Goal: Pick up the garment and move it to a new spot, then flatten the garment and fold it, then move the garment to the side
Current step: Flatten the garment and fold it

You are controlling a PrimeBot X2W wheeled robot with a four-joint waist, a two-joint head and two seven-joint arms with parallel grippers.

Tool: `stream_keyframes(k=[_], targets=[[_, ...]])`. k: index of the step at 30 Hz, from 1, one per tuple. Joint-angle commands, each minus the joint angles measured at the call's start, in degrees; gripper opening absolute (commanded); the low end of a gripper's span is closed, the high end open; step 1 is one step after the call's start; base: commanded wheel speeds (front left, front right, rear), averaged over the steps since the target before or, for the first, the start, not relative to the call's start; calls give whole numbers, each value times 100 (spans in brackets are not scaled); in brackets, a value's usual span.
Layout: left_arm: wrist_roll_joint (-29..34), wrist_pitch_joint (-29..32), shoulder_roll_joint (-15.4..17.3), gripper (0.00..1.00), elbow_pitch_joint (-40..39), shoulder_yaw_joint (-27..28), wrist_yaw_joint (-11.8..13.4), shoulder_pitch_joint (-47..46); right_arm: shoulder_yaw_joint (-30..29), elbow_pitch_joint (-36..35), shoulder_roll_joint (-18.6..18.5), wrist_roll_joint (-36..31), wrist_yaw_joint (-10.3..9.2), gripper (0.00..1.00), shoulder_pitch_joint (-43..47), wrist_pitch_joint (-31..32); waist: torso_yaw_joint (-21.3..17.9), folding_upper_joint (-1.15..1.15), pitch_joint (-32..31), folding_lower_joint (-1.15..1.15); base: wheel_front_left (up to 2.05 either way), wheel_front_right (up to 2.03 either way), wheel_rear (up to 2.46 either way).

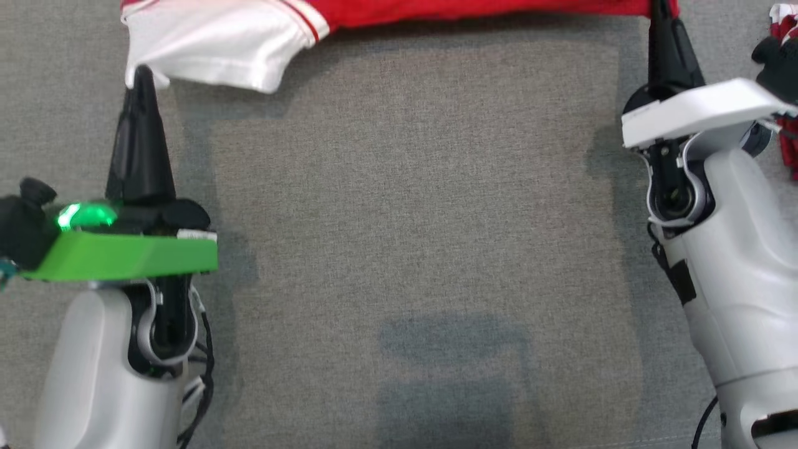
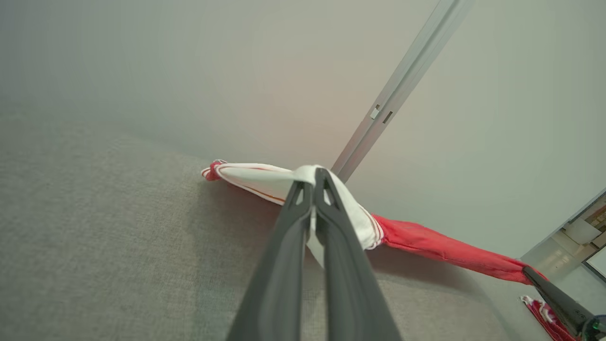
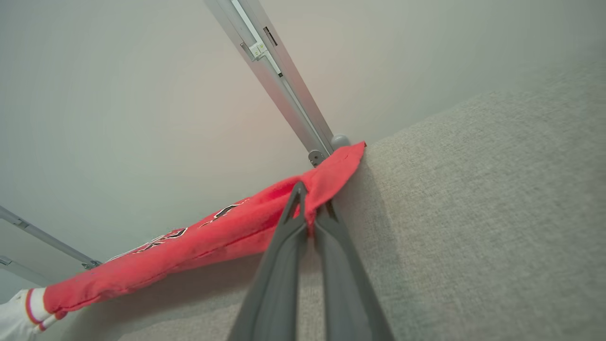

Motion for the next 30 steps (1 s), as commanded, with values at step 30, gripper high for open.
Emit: stream_keyframes(k=[30], targets=[[327,-84,-298,0,-1491,-224,94,3813,-803,-2516,450,-183,2,0,4512,-8,216,0,-2316,0,0,0,0]])
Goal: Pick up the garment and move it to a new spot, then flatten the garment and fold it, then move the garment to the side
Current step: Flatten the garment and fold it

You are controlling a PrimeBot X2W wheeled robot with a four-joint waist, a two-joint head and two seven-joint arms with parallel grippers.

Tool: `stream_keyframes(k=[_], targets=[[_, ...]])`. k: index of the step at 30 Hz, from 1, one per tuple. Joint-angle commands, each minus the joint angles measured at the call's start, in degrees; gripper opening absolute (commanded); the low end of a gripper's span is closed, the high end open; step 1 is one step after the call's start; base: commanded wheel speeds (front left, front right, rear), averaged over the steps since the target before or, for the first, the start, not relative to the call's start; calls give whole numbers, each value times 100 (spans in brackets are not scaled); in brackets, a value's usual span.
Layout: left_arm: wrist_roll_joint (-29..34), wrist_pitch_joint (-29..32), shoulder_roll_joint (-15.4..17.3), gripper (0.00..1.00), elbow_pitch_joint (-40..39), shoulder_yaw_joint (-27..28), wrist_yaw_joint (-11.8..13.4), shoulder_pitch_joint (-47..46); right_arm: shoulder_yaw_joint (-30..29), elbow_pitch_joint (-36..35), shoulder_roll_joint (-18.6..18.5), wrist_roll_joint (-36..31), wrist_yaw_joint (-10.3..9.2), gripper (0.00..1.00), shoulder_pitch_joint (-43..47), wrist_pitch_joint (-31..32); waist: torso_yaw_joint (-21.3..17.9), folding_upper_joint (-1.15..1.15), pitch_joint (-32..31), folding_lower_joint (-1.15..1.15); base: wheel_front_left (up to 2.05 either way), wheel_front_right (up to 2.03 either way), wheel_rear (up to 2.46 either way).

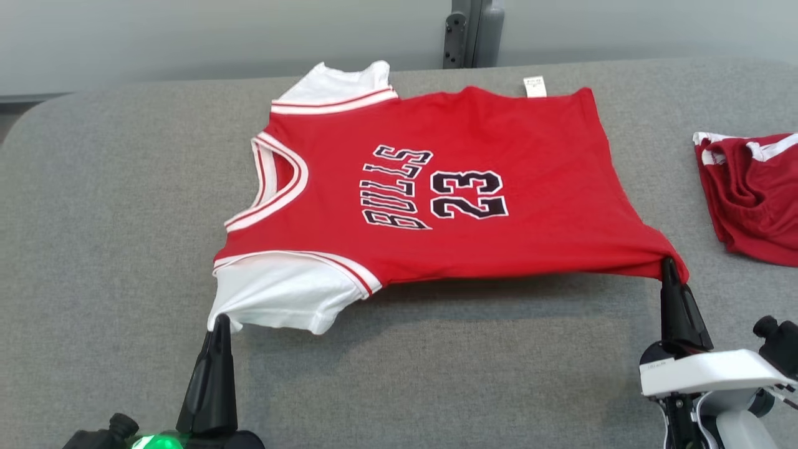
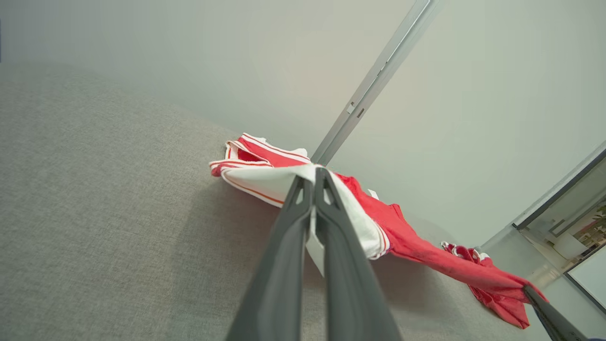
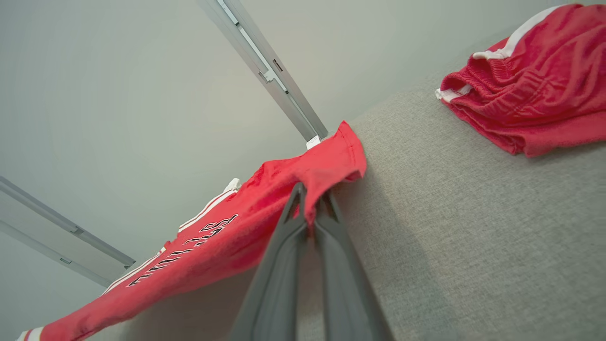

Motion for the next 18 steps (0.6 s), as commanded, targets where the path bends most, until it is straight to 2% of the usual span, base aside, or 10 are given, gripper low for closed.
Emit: stream_keyframes(k=[1,11,18], targets=[[48,25,41,0,-150,-1,61,138,-1,-97,-11,-51,2,0,165,20,-40,0,-292,1,0,0,0],[122,363,228,0,-1079,-71,332,738,-195,-994,86,-148,2,0,1142,446,-87,0,-487,1,0,0,0],[-112,469,216,0,-674,-41,347,870,-177,-664,203,-91,2,0,1250,619,-150,0,-425,1,0,0,0]])
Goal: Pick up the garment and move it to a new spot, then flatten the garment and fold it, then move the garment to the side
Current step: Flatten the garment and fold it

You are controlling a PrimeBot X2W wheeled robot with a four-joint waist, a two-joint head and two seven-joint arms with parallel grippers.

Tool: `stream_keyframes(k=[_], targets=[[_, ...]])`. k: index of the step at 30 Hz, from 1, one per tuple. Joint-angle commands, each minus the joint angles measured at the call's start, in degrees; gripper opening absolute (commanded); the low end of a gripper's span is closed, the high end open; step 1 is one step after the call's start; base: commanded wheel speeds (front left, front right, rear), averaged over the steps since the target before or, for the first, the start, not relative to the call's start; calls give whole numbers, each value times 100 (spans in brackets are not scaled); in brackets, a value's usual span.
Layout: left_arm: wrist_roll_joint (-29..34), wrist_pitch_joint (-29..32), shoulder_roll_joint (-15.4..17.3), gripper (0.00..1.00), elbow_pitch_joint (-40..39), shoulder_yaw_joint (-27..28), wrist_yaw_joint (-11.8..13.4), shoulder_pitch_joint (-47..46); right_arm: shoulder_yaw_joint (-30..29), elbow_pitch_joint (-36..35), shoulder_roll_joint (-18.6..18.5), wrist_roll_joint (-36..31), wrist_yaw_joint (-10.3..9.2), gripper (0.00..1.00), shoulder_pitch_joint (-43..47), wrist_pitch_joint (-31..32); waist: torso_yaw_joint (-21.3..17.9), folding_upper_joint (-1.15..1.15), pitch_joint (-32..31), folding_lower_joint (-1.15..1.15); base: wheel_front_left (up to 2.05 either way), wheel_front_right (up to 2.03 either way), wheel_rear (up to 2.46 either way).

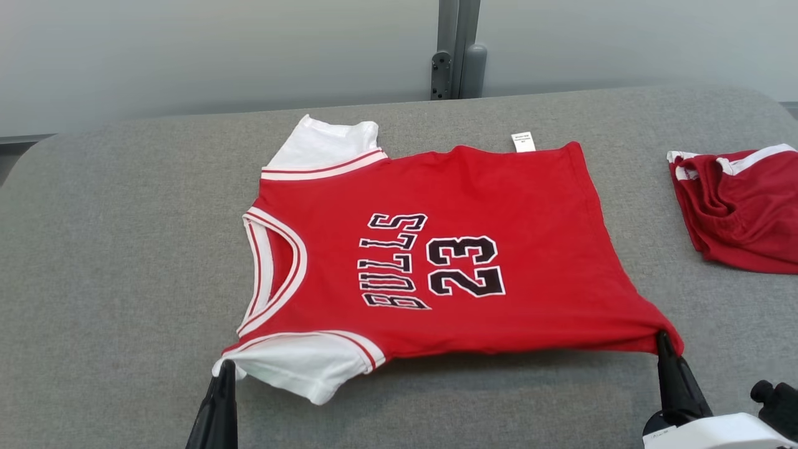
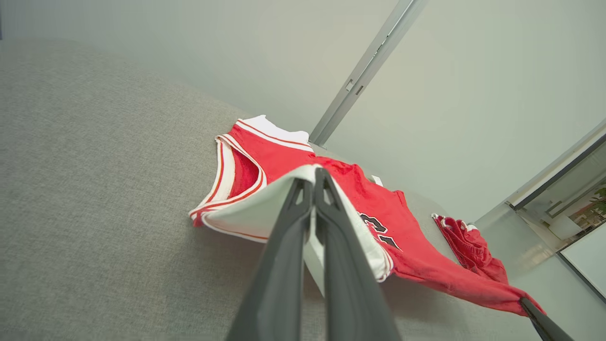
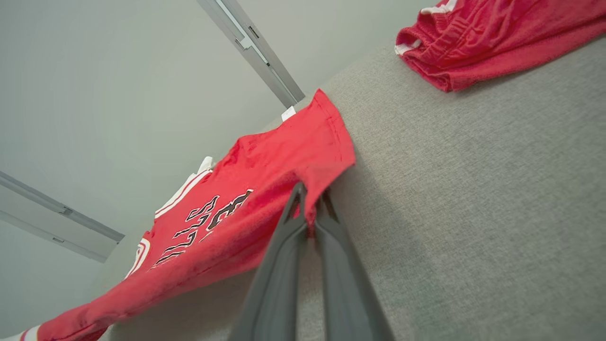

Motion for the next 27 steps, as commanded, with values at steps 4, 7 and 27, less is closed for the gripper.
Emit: stream_keyframes(k=[4,7,27], targets=[[-96,-76,-27,0,377,-2,-108,-148,63,475,15,102,2,0,-183,-70,-29,0,88,0,0,0,0],[-84,-104,-33,0,584,-41,-184,-318,140,744,24,117,2,0,-318,-135,-30,0,167,0,0,0,0],[118,-373,-217,0,3232,-6,-599,-3420,342,2087,32,131,2,0,-2318,-296,-311,0,1190,0,0,0,0]])
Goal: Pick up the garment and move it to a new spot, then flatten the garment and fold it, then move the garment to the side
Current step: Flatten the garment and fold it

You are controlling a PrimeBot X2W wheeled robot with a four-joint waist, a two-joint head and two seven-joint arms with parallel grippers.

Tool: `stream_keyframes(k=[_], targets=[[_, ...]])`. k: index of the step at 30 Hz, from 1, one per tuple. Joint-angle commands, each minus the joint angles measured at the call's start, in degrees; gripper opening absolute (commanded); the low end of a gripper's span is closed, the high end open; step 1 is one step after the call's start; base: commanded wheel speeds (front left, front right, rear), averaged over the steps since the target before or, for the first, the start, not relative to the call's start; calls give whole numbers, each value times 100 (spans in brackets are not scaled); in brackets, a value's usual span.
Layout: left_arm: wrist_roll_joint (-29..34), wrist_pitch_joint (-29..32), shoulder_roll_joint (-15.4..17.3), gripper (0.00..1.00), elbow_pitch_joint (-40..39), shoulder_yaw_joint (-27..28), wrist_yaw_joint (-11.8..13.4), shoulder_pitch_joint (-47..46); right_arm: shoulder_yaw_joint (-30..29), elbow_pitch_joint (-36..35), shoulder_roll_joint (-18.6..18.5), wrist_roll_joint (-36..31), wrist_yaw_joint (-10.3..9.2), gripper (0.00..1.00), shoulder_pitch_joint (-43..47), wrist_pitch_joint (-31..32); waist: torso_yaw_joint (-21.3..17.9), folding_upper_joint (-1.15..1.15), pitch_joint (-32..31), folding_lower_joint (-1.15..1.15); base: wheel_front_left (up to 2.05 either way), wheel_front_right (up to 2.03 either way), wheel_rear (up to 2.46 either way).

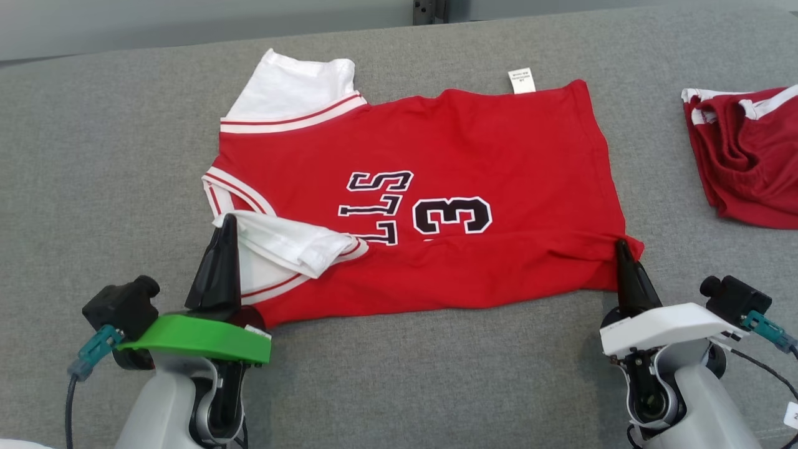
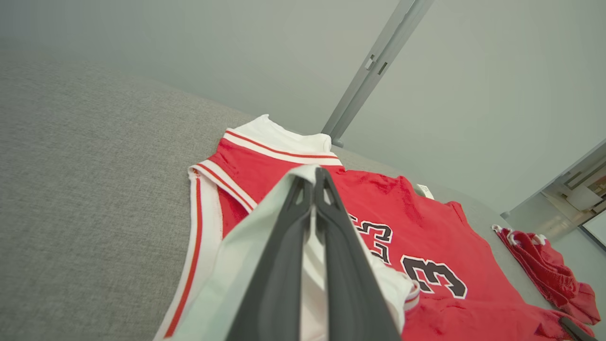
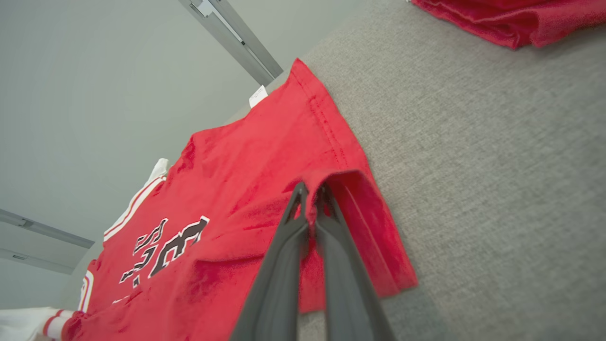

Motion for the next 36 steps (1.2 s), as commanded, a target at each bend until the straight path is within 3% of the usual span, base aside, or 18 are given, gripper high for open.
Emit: stream_keyframes(k=[1,9,11,13,14,24,25,26,27,36], targets=[[64,-47,-18,0,170,10,-51,-213,37,101,-9,-31,2,0,-182,-40,-120,0,212,0,0,0,0],[184,-160,-70,0,890,32,-139,-777,263,618,-10,66,2,0,-721,-153,-159,0,378,0,0,0,0],[204,-174,-80,0,972,49,-149,-834,266,692,-10,108,2,5,-796,-197,-154,0,386,0,0,0,0],[232,-183,-87,0,1052,46,-156,-898,274,757,-7,146,2,89,-864,-229,-143,0,390,0,0,0,0],[253,-185,-93,0,1099,7,-165,-951,282,778,-7,173,2,100,-896,-243,-132,0,395,0,0,0,0],[555,-179,-145,0,1607,-242,-190,-1578,177,611,-10,242,2,100,-902,-358,-112,0,412,0,0,0,0],[575,-179,-142,13,1655,-245,-190,-1622,170,566,-10,240,2,100,-875,-366,-122,0,410,0,0,0,0],[584,-179,-149,47,1728,-218,-191,-1638,161,513,-9,226,2,100,-847,-371,-135,0,404,0,0,0,0],[592,-179,-155,100,1813,-221,-192,-1643,149,467,-10,200,2,100,-822,-373,-150,0,395,0,0,0,0],[684,-173,-227,100,1352,143,-191,-1332,-151,-250,-9,23,2,100,-508,-375,-127,0,295,0,0,0,0]])
